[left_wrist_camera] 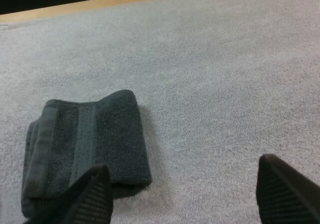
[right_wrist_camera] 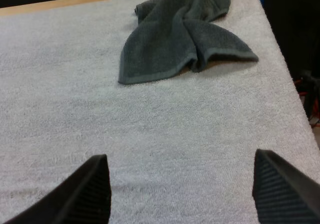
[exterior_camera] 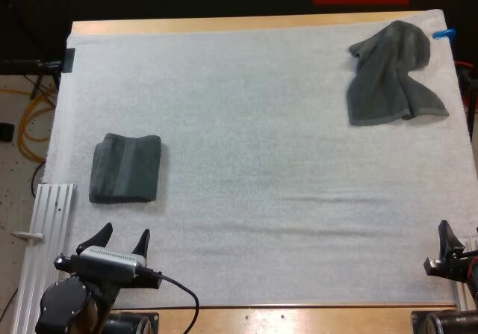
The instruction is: Pick towel from pile fold and stack
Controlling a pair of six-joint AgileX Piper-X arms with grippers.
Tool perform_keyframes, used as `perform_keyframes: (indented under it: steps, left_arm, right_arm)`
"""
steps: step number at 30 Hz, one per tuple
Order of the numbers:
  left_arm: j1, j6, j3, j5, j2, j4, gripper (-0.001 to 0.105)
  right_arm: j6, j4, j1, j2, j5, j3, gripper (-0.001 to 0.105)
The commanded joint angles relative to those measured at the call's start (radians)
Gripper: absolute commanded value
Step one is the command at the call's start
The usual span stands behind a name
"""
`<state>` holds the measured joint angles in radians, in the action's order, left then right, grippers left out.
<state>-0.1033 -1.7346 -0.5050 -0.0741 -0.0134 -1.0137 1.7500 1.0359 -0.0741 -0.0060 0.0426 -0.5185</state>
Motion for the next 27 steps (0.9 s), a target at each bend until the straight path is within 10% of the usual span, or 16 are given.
perform_keyframes:
  steps: [1,15,27]
  left_arm:
    - [-0.005,-0.012,0.0,-0.006,-0.139,0.018,0.059]
    - [-0.005,-0.012,-0.021,-0.018,-0.106,0.068,0.059]
    - [-0.031,-0.031,-0.157,-0.372,0.195,0.172,0.059]
  right_arm:
    - [-0.002,-0.008,0.001,-0.047,0.005,-0.008,0.059]
    - [-0.003,-0.008,0.001,-0.029,0.005,-0.038,0.059]
    - [-0.029,-0.007,0.001,0.127,-0.087,-0.221,0.059]
